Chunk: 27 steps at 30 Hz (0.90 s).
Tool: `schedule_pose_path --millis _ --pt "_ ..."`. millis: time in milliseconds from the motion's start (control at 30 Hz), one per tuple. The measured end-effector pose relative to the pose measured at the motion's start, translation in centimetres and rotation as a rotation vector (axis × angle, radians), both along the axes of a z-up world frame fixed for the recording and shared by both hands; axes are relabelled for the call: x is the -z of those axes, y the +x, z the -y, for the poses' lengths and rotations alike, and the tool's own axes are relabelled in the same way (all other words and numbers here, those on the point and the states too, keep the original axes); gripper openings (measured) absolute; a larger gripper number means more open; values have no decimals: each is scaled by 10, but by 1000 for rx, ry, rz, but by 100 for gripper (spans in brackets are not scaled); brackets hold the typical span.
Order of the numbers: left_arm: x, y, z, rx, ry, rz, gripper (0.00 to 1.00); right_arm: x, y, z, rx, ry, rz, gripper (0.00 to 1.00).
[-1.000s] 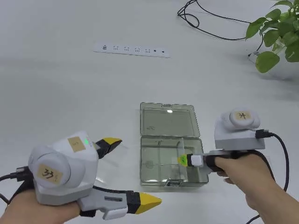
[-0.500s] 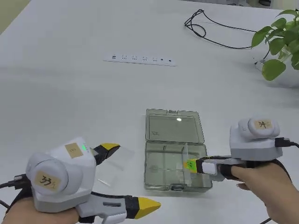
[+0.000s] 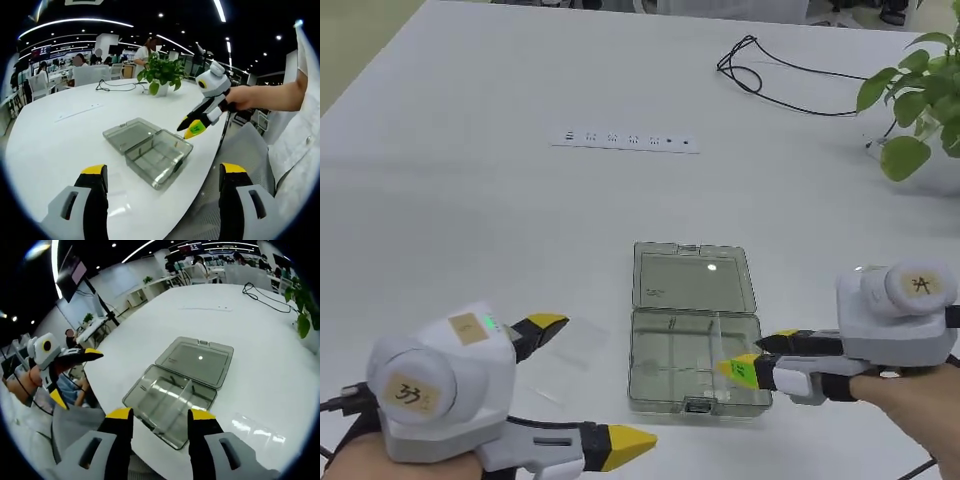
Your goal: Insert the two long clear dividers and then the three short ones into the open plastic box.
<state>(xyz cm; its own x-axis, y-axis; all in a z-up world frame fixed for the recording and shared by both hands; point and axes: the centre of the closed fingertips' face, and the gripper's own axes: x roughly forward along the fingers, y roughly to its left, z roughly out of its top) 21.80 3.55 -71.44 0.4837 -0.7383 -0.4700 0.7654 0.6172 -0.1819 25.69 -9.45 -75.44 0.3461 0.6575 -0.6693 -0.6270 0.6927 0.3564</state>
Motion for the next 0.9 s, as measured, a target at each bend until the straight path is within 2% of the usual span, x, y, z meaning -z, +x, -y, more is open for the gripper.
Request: schedule_pose_path --millis 67,133,200,333,400,533,633,700,800,867,900 --pt "0 0 -2 -10 6 -3 94 -3 -1 2 -36 -16 39 50" --pt "0 2 -4 -21 7 -3 93 -5 -3 4 -58 -19 59 53" --pt "1 3 -6 -33 12 -9 93 -6 -7 7 -76 -23 65 55" --pt "5 6 -9 -48 26 -19 92 -10 -11 15 -115 -26 110 57" --pt "8 9 -11 -53 35 -23 92 -10 -14 19 -125 -28 115 60" --pt "19 14 -17 -76 58 -50 89 -11 -19 24 -161 -25 154 65" --pt "29 17 -22 -92 82 -90 88 -12 -22 29 -172 -15 174 70" --pt "33 21 -25 -93 93 -82 86 -13 -23 32 -180 -4 198 72" --pt "45 25 -33 -113 126 -135 84 -12 -25 35 -193 3 215 77" --pt "50 28 -36 -119 139 -144 82 -11 -26 38 -203 4 225 78" --pt "55 28 -39 -124 159 -160 80 -12 -27 39 -205 6 228 78"
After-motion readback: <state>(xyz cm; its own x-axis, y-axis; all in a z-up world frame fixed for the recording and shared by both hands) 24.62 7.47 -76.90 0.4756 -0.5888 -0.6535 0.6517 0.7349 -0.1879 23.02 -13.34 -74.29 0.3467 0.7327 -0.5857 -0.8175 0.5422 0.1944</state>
